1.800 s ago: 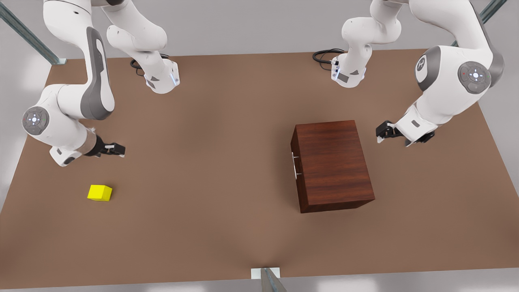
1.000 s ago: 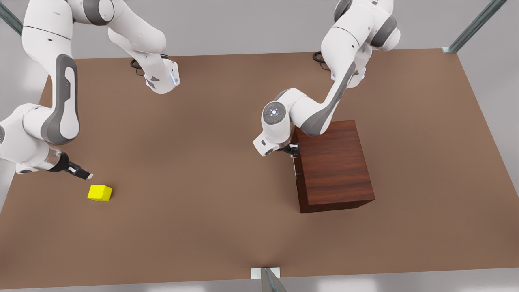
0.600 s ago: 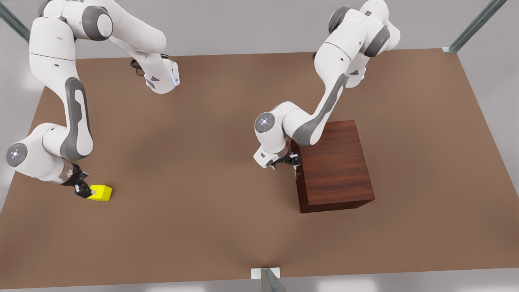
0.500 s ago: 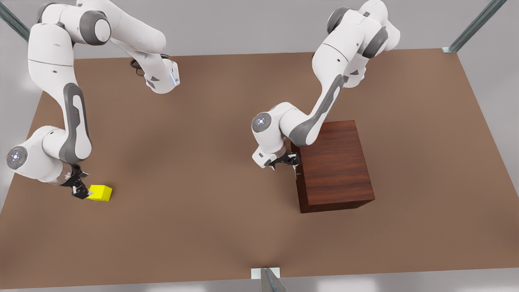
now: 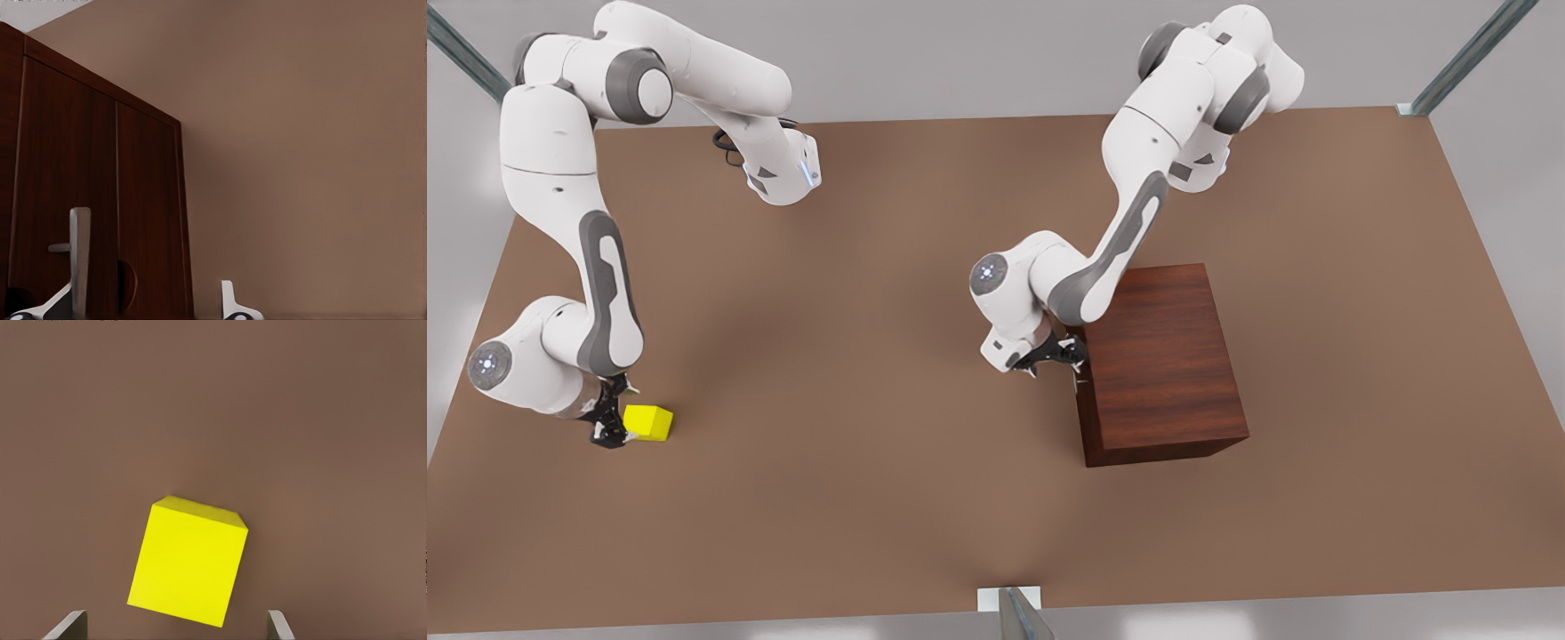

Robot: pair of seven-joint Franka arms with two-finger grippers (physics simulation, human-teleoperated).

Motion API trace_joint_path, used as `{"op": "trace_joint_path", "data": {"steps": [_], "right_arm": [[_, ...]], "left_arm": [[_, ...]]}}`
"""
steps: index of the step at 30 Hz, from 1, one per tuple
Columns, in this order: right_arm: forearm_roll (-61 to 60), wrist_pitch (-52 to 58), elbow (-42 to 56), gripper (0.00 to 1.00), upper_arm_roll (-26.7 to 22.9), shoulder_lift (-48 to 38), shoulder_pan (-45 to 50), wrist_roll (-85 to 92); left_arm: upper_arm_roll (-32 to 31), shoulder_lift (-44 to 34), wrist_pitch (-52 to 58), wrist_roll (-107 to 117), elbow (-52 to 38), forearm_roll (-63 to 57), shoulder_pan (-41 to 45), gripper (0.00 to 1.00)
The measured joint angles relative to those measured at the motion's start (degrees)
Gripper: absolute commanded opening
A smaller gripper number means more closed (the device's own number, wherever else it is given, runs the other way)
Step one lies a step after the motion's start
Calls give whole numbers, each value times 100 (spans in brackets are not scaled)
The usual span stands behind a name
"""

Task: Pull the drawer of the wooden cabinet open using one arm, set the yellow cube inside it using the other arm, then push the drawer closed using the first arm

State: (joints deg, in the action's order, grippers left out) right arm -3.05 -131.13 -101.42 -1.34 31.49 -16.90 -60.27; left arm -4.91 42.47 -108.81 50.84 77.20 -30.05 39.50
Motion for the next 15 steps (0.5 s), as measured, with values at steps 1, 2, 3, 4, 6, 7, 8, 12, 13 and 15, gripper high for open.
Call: {"op": "trace_joint_path", "data": {"steps": [1,2,3,4,6,7,8,12,13,15], "right_arm": [[6,-6,-6,100,-20,38,-3,-68],[11,-8,-9,100,-37,64,7,-132],[15,-7,-11,100,-52,80,21,-193],[16,-6,-11,100,-60,97,33,-251],[15,-10,-6,100,-66,157,74,-360],[12,-15,-5,100,-67,177,90,-411],[8,-19,-4,100,-67,200,106,-459],[-17,-34,-3,100,-76,263,215,-630],[-21,-41,-3,100,-76,287,240,-668],[-27,-72,8,100,-76,362,267,-740]], "left_arm": [[0,12,3,36,0,-29,24,100],[-1,22,5,70,0,-48,37,100],[-3,27,8,103,0,-61,43,100],[-6,34,10,135,-4,-67,46,100],[-9,39,12,198,-28,-74,48,100],[-9,40,14,227,-49,-76,49,100],[-9,37,15,254,-72,-76,49,100],[-17,32,16,348,-101,-74,77,100],[-20,34,13,369,-107,-72,82,100],[-25,38,1,408,-128,-69,93,100]]}}
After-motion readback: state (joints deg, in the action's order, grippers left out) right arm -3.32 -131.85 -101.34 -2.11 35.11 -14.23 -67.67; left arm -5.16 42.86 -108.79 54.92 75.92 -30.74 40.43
